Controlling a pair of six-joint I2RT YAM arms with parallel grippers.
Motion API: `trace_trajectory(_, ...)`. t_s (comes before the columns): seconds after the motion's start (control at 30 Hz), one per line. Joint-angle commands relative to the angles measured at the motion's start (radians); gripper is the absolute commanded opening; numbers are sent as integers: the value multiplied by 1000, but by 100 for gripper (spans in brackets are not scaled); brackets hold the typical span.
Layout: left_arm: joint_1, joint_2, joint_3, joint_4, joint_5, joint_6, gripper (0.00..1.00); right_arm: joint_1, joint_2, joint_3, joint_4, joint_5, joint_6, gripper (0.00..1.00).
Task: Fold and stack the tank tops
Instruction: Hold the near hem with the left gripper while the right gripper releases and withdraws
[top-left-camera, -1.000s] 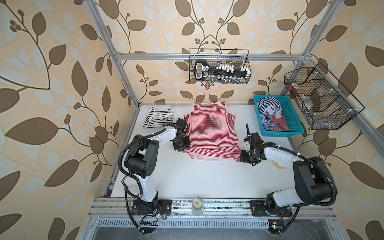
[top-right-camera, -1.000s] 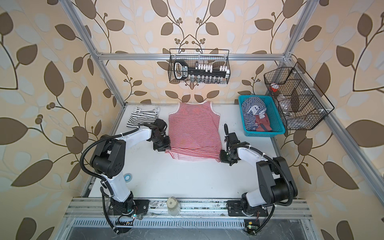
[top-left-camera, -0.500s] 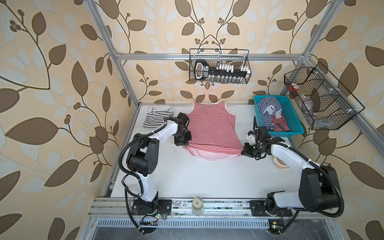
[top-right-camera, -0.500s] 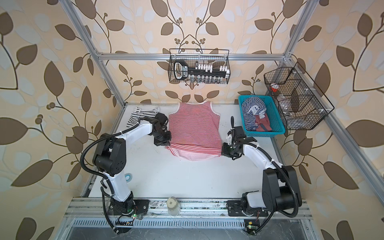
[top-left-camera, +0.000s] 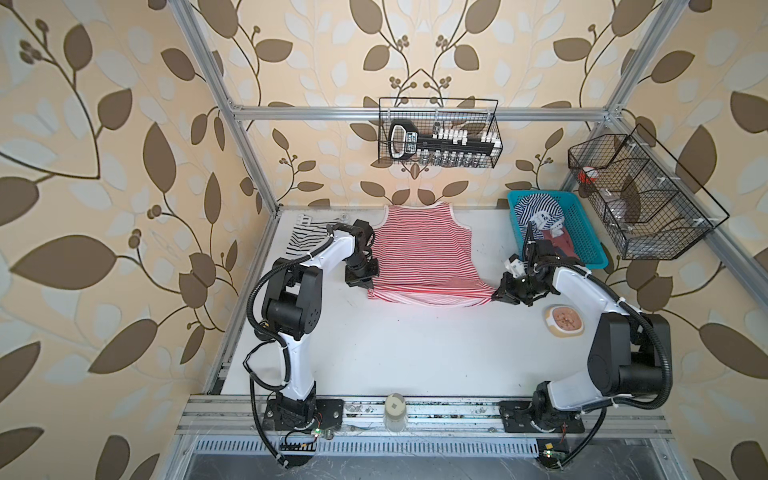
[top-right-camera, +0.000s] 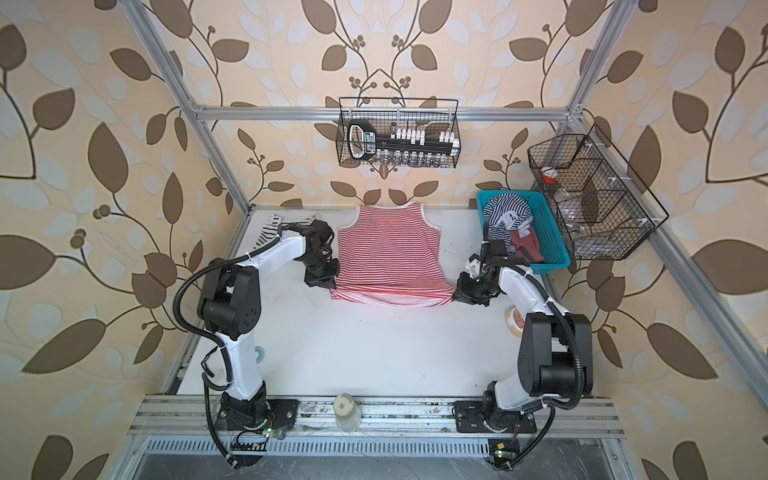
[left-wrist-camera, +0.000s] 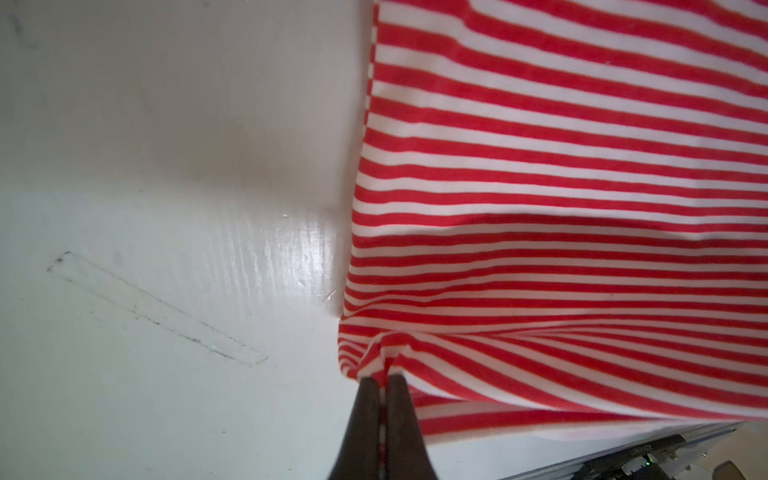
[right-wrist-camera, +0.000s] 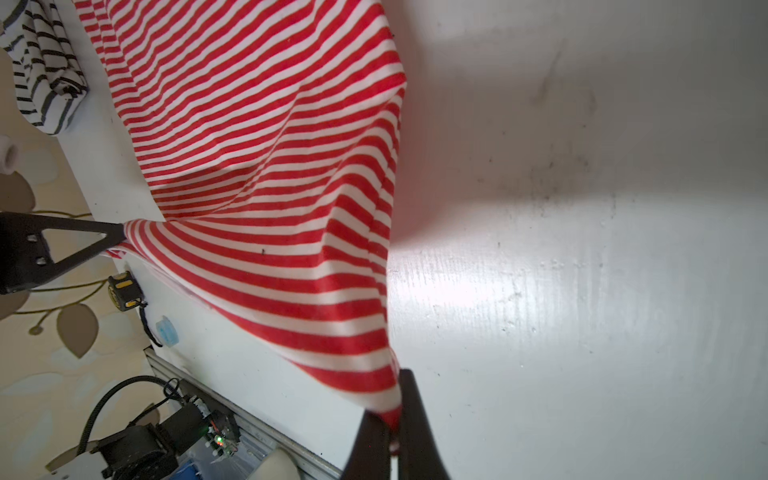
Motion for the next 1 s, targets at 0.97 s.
trace_trajectory(0.97,50,87,42,-56,8,31,0,40,-20,-16,213,12,147,15)
